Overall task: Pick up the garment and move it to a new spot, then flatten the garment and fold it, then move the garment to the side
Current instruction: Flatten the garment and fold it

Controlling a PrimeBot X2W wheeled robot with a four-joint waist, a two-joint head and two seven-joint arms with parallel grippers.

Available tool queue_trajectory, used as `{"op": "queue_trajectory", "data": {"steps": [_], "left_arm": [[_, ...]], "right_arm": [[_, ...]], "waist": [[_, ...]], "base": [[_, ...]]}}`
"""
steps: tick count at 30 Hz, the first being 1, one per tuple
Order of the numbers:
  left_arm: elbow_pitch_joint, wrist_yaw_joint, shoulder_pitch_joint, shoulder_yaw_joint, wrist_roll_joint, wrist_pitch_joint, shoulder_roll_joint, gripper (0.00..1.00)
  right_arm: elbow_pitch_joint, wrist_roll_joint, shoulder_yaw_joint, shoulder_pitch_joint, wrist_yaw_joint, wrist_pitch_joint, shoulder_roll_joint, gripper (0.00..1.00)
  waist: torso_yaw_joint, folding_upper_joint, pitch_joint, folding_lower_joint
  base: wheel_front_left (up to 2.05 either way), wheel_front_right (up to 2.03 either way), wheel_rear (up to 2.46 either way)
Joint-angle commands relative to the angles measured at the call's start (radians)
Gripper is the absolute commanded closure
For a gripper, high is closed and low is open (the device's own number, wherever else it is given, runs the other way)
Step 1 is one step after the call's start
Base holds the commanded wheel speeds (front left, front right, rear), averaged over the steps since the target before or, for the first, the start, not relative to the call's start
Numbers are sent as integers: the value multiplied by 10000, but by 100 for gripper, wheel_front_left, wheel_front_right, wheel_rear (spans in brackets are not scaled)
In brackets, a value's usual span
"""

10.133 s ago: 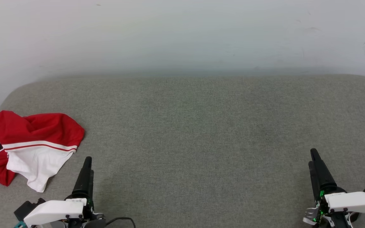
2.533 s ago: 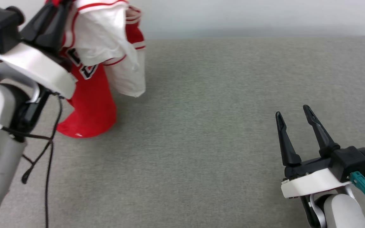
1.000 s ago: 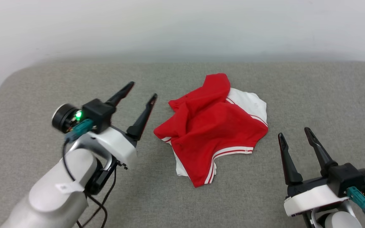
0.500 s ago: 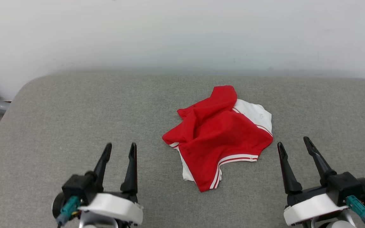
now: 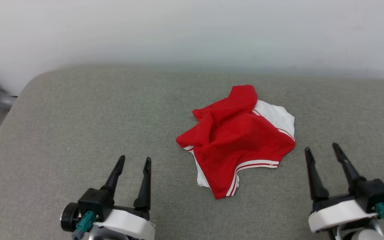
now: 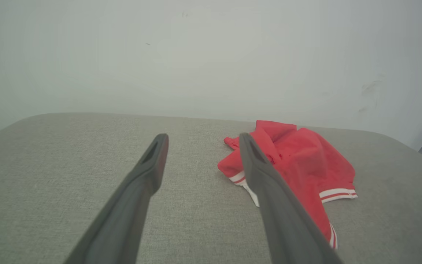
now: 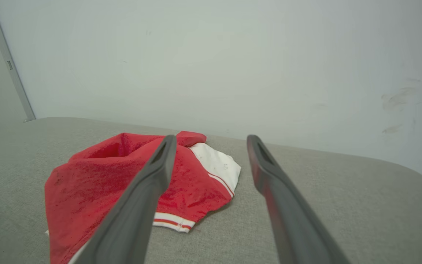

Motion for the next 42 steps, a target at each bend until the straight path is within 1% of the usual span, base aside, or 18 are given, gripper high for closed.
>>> {"op": "queue_trajectory", "data": {"steps": [1,4,6,7,10,12,15,16,19,22,25,28,32,35,39,40,41,42], "left_arm": [[118,-192,-135,-36,162,-26,-56,0],[198,-429,-346,2,303,-26,-226,0],[241,-540,-416,48,384,-26,-315,0],[252,-585,-482,80,420,-26,-360,0],[275,-720,-747,191,456,-28,-481,0],[255,-792,-879,254,495,-26,-532,0],[200,-883,-1109,349,542,-26,-581,0],[187,-896,-1193,390,538,-26,-602,0],[173,-961,-1392,464,521,-26,-655,0],[124,-997,-1574,430,499,-26,-687,0],[103,-1048,-1731,357,462,-26,-698,0],[51,-990,-1865,264,303,-26,-704,0],[31,-886,-1944,195,174,-26,-706,0],[-5,-833,-2027,151,109,-26,-707,0],[-32,-790,-2042,152,81,-26,-708,0],[-31,-782,-2044,166,78,-26,-708,0],[-18,-774,-2046,177,80,-26,-708,0],[6,-755,-2036,187,87,-26,-707,0]], "right_arm": [[133,99,-169,-291,-8,-24,-1,0],[636,16,-151,-815,-8,397,-294,0],[924,592,-138,-1371,-11,1222,-492,0],[1071,834,-140,-1683,-11,1813,-652,0],[1500,1124,-102,-2662,-11,3944,-1462,0],[1700,1575,250,-3419,-8,5463,-1905,0],[1863,2372,799,-4411,-14,7647,-2812,0],[1912,2717,1032,-4689,-11,8360,-2993,0],[2172,3490,1149,-5643,-11,10268,-3507,0],[2532,3831,1096,-6413,-8,11649,-3766,0],[2846,3728,1101,-6981,-8,12269,-3990,0],[3207,3707,1051,-7345,-10,12590,-3975,0],[3583,3403,1242,-7534,-10,12632,-4142,0],[3935,3402,1208,-7384,-8,12567,-4036,0],[4231,3484,1533,-7062,-5,12634,-3898,0],[4274,3505,1616,-6983,-5,12633,-3887,11],[4289,3559,1680,-6902,-5,12578,-3879,83],[4325,3634,1716,-6809,-5,12555,-3872,100]], "waist": [[128,-1,189,1],[283,-1,512,1],[378,-1,778,1],[427,-1,913,1],[603,-1,1390,1],[739,-1,1701,1],[955,-1,2135,1],[1027,-1,2272,1],[1264,-1,2665,1],[1527,-1,3030,1],[1800,-1,3323,1],[2019,-1,3541,1],[2256,-1,3755,1],[2388,-1,3870,1],[2423,-1,3954,1],[2414,-1,3961,1],[2399,-1,3958,1],[2369,-1,3933,1]], "base": [[0,0,0],[0,0,0],[0,0,0],[0,0,0],[0,0,0],[0,0,0],[0,0,0],[0,0,0],[0,0,0],[0,0,0],[0,0,0],[0,0,0],[0,0,0],[0,0,0],[0,0,0],[0,0,0],[0,0,0],[0,0,0]]}}
